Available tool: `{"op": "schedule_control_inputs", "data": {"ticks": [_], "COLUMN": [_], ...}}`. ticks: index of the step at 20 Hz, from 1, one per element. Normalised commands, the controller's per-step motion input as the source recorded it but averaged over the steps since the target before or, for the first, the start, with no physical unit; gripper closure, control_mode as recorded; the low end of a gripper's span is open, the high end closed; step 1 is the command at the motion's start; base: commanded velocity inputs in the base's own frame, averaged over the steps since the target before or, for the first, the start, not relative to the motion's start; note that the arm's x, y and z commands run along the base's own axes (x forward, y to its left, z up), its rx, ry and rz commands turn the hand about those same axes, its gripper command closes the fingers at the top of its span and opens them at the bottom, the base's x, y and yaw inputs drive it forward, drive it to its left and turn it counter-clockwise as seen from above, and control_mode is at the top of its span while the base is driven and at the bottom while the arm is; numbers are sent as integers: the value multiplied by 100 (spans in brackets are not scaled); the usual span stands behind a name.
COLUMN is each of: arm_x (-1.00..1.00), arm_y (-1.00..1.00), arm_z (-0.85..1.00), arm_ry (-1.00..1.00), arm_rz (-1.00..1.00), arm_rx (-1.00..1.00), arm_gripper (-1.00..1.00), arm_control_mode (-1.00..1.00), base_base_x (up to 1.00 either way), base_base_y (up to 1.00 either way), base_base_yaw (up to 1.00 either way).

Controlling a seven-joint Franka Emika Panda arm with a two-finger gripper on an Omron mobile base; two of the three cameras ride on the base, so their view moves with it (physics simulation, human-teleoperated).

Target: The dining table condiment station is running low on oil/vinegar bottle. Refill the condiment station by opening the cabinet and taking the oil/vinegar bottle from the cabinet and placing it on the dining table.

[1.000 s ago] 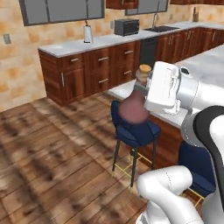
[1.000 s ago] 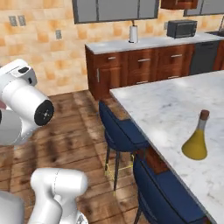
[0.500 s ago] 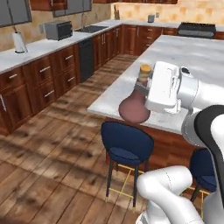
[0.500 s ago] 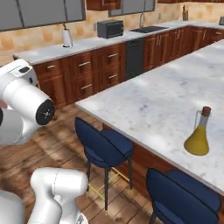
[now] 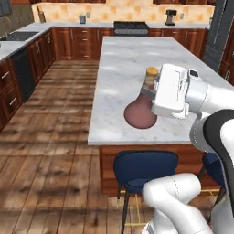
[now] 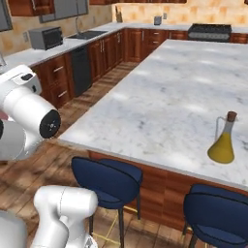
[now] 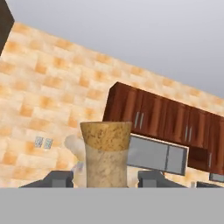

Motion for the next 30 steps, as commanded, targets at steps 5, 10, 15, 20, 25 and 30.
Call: {"op": "schedule_control_inputs", "data": {"ticks": [5, 10, 15, 20, 25, 30], "arm_x": [40, 93, 85, 42, 10, 7], "arm_y": [-25, -56, 0, -25, -35, -21], "arm_z": [-8, -40, -75, -60, -59, -58], "arm_ry": [1, 1, 0, 0, -2, 0], "arm_rz": [4, 30, 27, 25, 11, 0], "arm_rx": [3, -1, -21, -8, -2, -3], "arm_gripper": [100, 100, 100, 100, 100, 100], "arm_control_mode": [-100, -100, -100, -100, -100, -100], "base_base_x": [60, 0, 0, 0, 0, 0], "base_base_y": [18, 0, 0, 0, 0, 0], "base_base_yaw": [-20, 0, 0, 0, 0, 0]}}
